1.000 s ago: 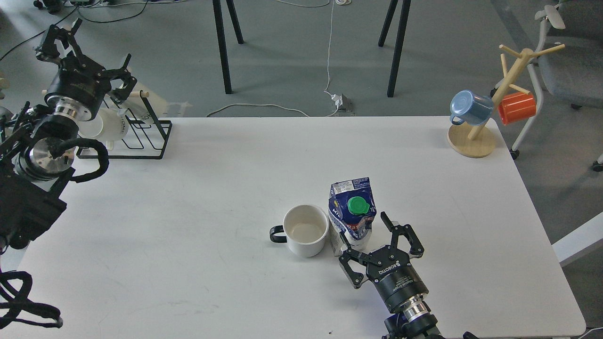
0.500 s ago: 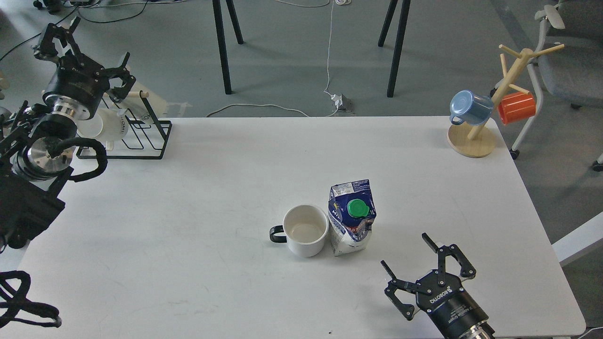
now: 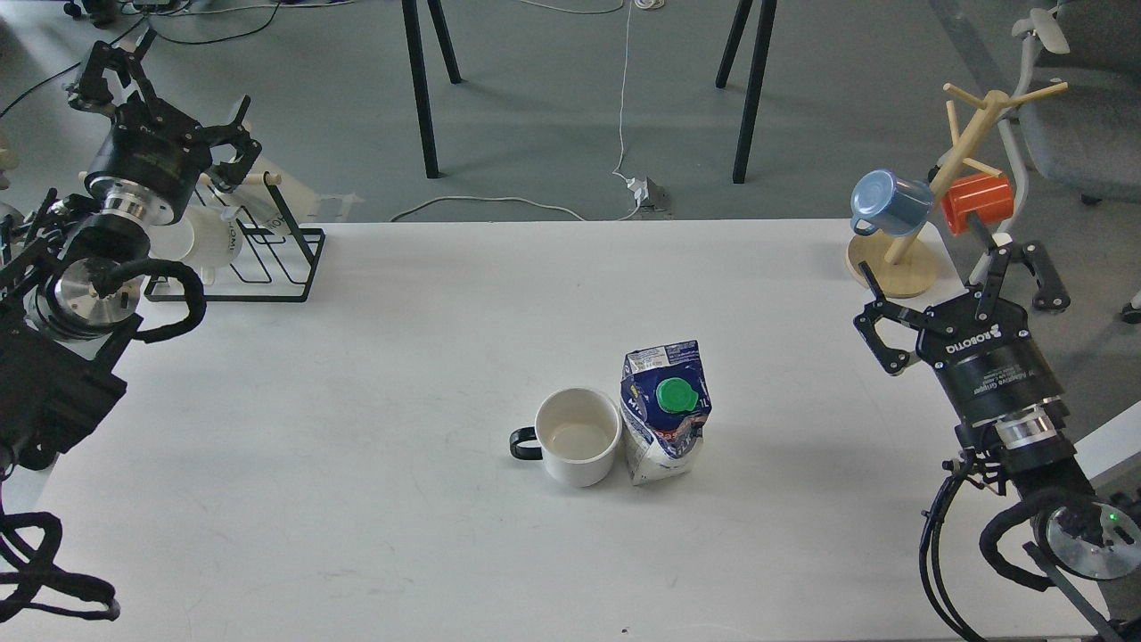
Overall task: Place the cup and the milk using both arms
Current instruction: 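Open the right gripper and withdraw it away from the carton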
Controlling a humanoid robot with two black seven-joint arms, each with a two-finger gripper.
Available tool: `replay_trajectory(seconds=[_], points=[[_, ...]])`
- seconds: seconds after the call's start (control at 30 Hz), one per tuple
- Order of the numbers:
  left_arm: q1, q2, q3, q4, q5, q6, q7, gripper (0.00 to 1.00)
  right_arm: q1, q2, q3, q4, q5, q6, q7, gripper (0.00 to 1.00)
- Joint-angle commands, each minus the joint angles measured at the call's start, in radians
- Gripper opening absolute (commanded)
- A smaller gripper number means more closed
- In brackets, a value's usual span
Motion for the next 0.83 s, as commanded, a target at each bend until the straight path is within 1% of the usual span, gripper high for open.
replay_trajectory(seconds=[0.0, 0.1, 0.23, 0.3, 0.37, 0.43, 0.63, 0.8], points=[[-0.003, -0.024, -0.006, -0.001, -0.001, 0.000, 0.000, 1.00, 0.185, 0.046, -0.011, -0.190, 0.004, 0.000, -0.007, 0.98], [-0.003, -0.024, -0.008, 0.001, -0.001, 0.000, 0.000, 1.00, 0.302, 0.065, -0.045, -0.310, 0.043, 0.000, -0.011, 0.97], [-0.001, -0.022, -0.009, 0.002, -0.005, -0.002, -0.001, 1.00, 0.434, 0.075, -0.082, -0.460, 0.074, 0.000, -0.033, 0.97], [0.000, -0.021, -0.011, 0.002, -0.005, -0.002, -0.004, 1.00, 0.501, 0.121, -0.088, -0.557, 0.075, 0.000, -0.039, 0.97], [0.000, -0.018, -0.011, 0.001, -0.005, 0.000, -0.006, 1.00, 0.544, 0.147, -0.089, -0.609, 0.074, 0.000, -0.042, 0.98], [-0.001, -0.015, -0.011, 0.001, -0.005, 0.002, -0.005, 1.00, 0.573, 0.152, -0.089, -0.634, 0.074, 0.000, -0.046, 0.98], [-0.012, -0.018, -0.012, 0.001, -0.005, 0.002, -0.003, 1.00, 0.592, 0.178, -0.090, -0.636, 0.074, 0.000, -0.039, 0.99], [-0.014, -0.027, -0.005, 0.001, -0.004, 0.008, -0.014, 1.00, 0.595, 0.184, -0.089, -0.623, 0.074, 0.000, -0.037, 0.99]])
